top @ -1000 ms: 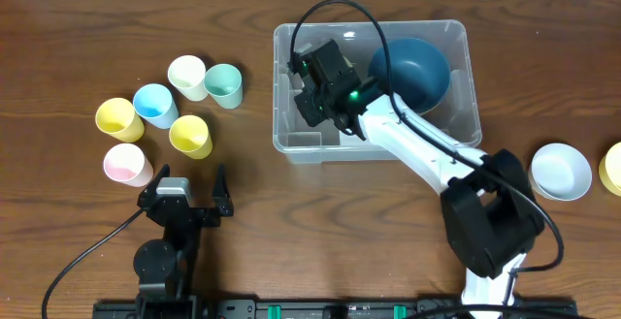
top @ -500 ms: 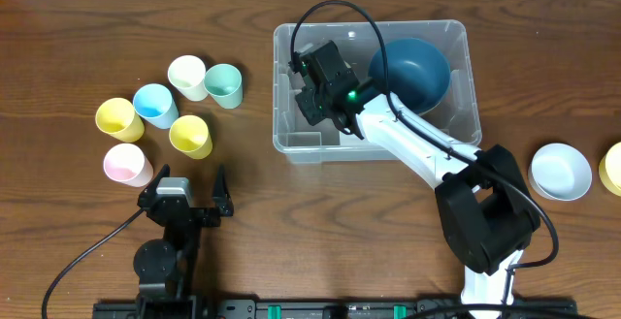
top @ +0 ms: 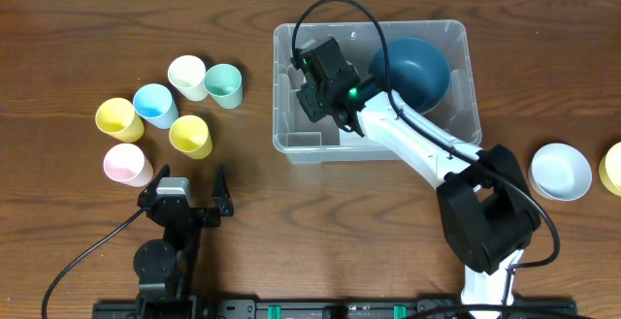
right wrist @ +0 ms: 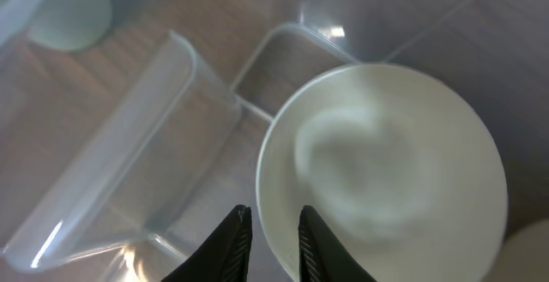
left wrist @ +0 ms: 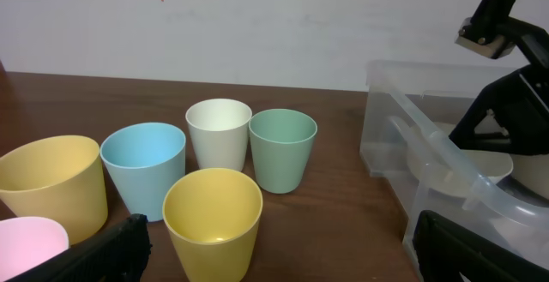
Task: Pack container
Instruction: 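Lower the white bowl into the bin's left side and release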
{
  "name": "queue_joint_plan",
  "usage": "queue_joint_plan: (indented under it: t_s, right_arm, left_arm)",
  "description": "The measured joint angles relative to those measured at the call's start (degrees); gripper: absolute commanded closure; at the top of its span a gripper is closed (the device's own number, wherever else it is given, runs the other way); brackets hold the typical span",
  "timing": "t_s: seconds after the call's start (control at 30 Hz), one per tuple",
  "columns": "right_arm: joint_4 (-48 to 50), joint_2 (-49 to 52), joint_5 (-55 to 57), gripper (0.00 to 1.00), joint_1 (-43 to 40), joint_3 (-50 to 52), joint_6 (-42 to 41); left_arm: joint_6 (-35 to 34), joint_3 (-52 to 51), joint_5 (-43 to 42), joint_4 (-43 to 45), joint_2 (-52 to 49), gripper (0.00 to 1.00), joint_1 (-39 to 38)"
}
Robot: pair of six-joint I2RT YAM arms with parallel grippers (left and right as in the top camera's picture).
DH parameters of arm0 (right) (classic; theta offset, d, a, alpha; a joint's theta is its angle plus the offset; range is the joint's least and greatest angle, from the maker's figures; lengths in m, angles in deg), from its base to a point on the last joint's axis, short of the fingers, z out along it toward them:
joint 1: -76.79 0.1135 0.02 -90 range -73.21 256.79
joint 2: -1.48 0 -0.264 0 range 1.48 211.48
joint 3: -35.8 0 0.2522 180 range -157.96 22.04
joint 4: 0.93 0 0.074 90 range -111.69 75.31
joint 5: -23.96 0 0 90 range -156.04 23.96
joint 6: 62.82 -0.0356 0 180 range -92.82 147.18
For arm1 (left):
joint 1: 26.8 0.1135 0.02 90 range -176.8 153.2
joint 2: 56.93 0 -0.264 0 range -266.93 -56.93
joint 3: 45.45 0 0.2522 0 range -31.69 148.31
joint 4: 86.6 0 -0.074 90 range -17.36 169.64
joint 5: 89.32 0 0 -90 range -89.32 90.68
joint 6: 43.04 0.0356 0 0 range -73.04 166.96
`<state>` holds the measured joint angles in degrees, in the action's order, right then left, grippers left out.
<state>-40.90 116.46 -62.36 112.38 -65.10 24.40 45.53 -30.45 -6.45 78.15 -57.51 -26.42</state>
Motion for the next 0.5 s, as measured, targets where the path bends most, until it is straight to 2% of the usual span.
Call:
queue_joint_plan:
  t_s: [0.2, 0.33, 0.43, 0.5]
  right_arm:
    - [-14.3, -0.1, 0.2, 0.84, 0.0, -12.1, 0.0]
    - [-25.8, -2.0, 0.5, 0.75, -0.2, -20.9, -1.2]
    - [-34.6, -5.7, 1.5, 0.56, -1.3, -26.3, -4.3]
    - [-40.5, -9.0, 2.3, 0.51, -3.3, -28.5, -6.7]
  left_arm:
    - [0.0, 0.0, 0.0, 0.0, 0.0, 0.02, 0.0]
    - [0.0, 0.0, 0.0, 0.0, 0.0, 0.02, 0.0]
    - [0.0, 0.0, 0.0, 0.0, 0.0, 0.02, 0.0]
    - [0.0, 0.0, 0.0, 0.0, 0.0, 0.02, 0.0]
